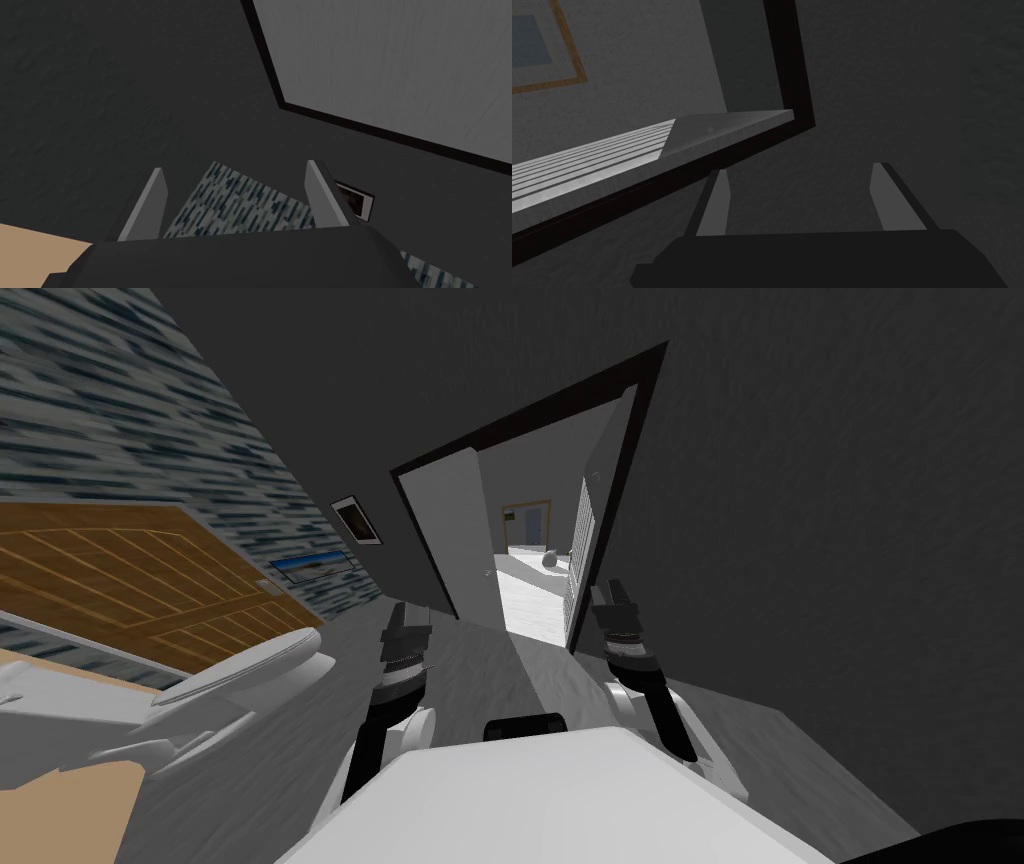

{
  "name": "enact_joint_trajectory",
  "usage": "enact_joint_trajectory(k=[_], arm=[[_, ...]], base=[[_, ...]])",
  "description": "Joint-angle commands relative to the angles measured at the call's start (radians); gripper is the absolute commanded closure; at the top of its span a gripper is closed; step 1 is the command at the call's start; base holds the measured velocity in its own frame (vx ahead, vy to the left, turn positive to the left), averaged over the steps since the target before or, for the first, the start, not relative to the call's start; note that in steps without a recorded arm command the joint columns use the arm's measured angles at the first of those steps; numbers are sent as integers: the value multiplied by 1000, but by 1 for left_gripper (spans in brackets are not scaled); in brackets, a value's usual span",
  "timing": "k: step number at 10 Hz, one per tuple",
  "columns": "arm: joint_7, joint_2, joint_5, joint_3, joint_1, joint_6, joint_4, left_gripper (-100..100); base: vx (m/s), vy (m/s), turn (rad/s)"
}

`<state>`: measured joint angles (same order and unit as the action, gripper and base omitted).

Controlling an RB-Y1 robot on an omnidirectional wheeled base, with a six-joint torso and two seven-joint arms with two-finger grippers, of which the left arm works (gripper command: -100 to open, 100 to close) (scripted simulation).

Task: Push the door open

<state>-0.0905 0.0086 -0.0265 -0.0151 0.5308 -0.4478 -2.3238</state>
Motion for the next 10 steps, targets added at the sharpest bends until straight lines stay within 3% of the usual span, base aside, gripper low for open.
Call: enact_joint_trajectory(k=[1,3,10], arm=[[-1,6,0,-3,-21,0,35,-100],[-1,11,0,-7,-42,0,70,-100],[-6,33,-1,-29,-176,-1,279,-100]], base=[[43,11,-7],[67,42,-13],[97,61,-15]])
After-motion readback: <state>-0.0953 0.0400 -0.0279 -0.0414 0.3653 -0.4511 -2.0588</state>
